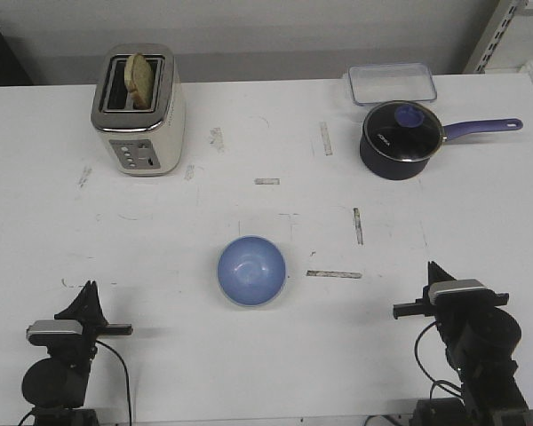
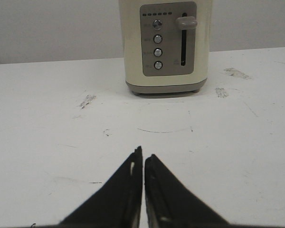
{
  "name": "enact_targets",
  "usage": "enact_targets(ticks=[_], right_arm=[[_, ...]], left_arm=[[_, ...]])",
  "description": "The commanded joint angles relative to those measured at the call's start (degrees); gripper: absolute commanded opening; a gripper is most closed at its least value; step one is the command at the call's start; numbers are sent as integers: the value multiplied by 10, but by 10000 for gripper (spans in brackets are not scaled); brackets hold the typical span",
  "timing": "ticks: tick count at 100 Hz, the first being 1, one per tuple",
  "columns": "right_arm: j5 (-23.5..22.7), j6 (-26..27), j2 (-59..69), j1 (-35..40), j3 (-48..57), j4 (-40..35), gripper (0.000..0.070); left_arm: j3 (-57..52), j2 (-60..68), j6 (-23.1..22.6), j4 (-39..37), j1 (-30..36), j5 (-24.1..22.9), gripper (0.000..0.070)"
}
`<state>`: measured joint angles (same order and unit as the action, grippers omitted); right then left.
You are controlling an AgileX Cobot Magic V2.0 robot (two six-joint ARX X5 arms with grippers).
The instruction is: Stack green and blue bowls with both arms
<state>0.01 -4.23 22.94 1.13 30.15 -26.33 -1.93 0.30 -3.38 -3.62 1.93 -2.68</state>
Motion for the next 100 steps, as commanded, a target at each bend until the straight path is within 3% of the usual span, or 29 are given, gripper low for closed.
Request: enact_targets(ticks=[1, 57, 73, 100], right_arm=[[0, 3, 0, 0, 2, 6, 0], [0, 8, -6, -9, 0, 26, 0], [-2, 13, -37, -36, -50, 90, 0], [-35, 39, -159, -46, -233, 242, 0]], left_arm=[[12, -1, 0, -8, -1, 1, 1], [12, -1, 0, -8, -1, 1, 1], [12, -1, 0, -8, -1, 1, 1], [12, -1, 0, -8, -1, 1, 1]])
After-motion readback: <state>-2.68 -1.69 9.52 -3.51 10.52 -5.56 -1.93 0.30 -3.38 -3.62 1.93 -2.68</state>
